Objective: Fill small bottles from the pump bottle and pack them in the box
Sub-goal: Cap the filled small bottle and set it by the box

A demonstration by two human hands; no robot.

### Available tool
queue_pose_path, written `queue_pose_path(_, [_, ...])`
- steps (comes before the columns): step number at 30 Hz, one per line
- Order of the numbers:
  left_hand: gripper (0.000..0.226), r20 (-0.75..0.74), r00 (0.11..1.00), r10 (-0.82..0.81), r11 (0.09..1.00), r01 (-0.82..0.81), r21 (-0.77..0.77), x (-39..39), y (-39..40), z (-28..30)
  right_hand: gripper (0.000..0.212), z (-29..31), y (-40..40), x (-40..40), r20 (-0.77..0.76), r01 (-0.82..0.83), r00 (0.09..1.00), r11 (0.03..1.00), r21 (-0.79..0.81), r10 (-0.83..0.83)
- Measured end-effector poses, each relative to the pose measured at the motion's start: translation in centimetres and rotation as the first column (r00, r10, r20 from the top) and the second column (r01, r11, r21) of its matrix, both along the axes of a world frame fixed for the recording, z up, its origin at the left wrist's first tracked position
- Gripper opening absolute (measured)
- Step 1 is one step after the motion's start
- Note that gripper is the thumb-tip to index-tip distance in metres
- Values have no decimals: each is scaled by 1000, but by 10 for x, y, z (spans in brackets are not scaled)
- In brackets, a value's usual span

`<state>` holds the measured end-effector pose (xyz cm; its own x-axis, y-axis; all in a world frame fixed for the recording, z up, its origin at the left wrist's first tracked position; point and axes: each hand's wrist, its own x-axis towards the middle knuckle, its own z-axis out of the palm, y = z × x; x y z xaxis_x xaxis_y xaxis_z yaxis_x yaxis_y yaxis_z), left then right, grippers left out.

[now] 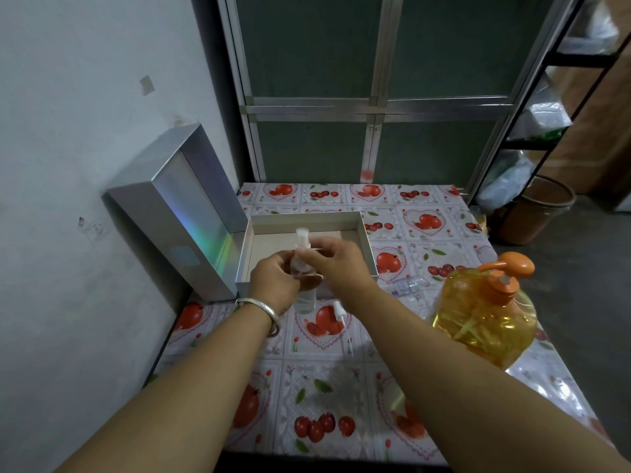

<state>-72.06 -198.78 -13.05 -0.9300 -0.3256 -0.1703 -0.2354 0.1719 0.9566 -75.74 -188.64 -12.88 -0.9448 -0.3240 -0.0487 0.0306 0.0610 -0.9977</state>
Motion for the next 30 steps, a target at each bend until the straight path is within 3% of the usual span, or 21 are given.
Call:
queue_pose_path(5, [22, -2, 999, 51, 997, -51, 58, 1, 1, 0, 39, -1, -2, 0, -4, 16, 1000, 999, 36, -16])
queue_pose_path(9, [26, -9, 1000, 26, 999, -25, 35, 1, 3, 1, 23, 2, -2, 0, -10, 50, 999, 997, 52, -49])
queue_pose_path(13, [26, -13, 998, 61, 998, -61, 21, 0, 2, 1, 34, 0, -3, -1, 0, 25, 1000, 999, 41, -25])
queue_pose_path(16, [25, -19, 998, 57, 998, -57, 5, 1, 3, 1, 29, 1, -5, 0, -9, 78, 997, 994, 81, -78])
queue_pose_path(20, [22, -15, 997, 71, 997, -70, 40, 2, 2, 1, 44, -1, -8, -2, -5, 38, 999, 995, 88, -38])
queue_pose_path(23, [22, -11, 998, 55, 998, -55, 3, 2, 0, -2, 30, -2, -8, 0, -5, 49, 999, 994, 100, -49])
queue_pose_path(27, [23, -7, 997, 82, 996, -82, 45, 1, -2, -3, 43, -3, -10, -1, 18, 28, 999, 997, 68, -30])
queue_pose_path(30, [25, -2, 999, 50, 999, -50, 16, 0, -4, -6, 32, -4, -10, -2, 10, 41, 999, 996, 80, -42])
